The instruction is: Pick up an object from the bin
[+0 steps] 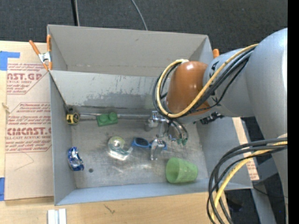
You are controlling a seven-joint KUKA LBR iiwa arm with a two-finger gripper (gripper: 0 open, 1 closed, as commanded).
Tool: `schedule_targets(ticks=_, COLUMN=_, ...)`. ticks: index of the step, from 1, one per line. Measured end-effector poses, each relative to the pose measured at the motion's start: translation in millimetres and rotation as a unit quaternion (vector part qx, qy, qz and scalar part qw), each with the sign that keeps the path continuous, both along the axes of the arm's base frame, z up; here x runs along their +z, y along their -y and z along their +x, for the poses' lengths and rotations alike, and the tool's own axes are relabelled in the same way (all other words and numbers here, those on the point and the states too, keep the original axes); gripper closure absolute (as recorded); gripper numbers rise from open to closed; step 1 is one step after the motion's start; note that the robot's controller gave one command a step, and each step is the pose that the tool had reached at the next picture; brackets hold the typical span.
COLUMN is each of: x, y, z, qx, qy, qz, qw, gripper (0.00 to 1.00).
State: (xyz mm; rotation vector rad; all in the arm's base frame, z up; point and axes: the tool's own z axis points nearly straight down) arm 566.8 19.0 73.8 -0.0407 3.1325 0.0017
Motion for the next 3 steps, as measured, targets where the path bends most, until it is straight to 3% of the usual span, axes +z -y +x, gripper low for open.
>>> schedule_targets(ticks=3, x=2.4, y=-0.8, z=2.7, qx=0.0, qy=-0.0037, qz=0.0, qw=1.0, gripper=0.0)
